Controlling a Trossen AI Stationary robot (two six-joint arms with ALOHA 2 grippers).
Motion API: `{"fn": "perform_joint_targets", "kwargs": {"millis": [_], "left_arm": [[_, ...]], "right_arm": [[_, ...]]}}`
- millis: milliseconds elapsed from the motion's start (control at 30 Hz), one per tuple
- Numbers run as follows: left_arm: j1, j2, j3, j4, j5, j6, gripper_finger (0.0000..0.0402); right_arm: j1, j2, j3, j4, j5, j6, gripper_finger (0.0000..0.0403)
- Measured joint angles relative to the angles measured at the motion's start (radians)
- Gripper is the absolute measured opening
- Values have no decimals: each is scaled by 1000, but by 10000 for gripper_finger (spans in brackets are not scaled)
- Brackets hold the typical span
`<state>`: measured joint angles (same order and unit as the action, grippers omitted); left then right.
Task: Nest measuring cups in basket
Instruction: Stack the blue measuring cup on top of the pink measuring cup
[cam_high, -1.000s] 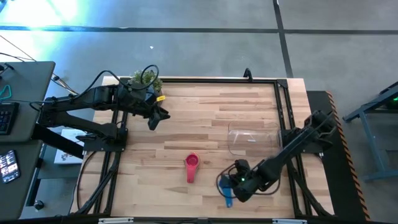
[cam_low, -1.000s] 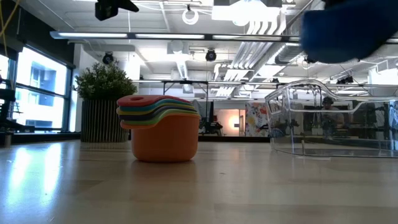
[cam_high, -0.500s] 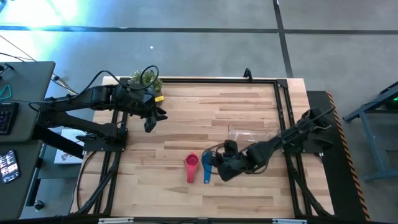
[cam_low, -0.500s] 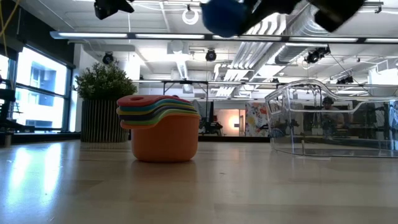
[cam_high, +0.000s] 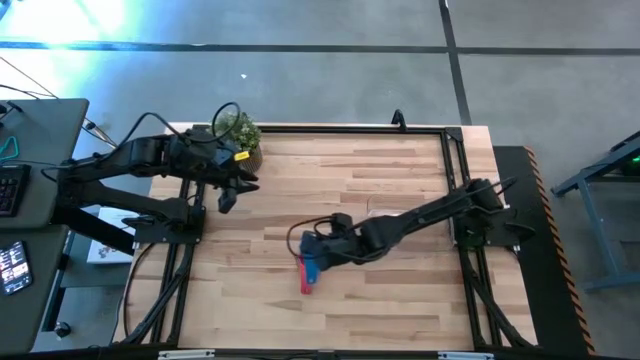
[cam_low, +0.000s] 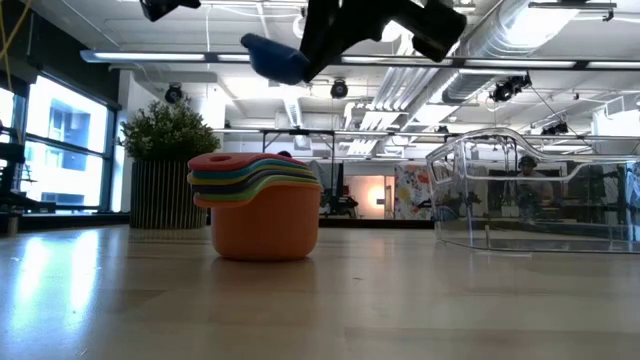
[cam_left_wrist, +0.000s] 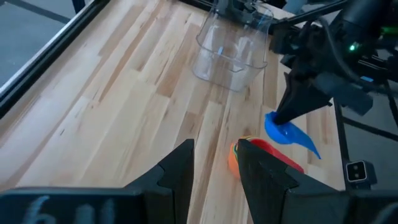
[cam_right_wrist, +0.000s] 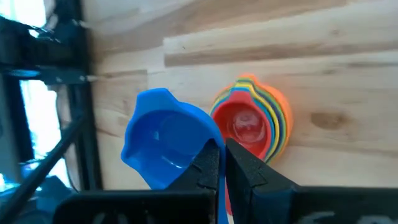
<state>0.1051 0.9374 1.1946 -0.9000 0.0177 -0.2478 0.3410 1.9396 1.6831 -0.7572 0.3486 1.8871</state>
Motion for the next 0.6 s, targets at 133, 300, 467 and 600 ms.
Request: {"fn": "perform_joint_targets", "kwargs": {"millis": [133, 300, 467, 600], "left_arm": [[0, -15, 0, -11, 0, 18, 113], [0, -23, 0, -37, 0, 25, 113], [0, -28, 0, -35, 0, 25, 113], [0, -30, 0, -43, 0, 25, 113]], "right_arm": [[-13, 53, 85, -65, -38, 17, 0], [-14, 98, 143, -114, -47, 74, 0], [-14, 128, 151, -115, -74, 145, 0], [-12, 153, 151, -107, -117, 177, 0]]}}
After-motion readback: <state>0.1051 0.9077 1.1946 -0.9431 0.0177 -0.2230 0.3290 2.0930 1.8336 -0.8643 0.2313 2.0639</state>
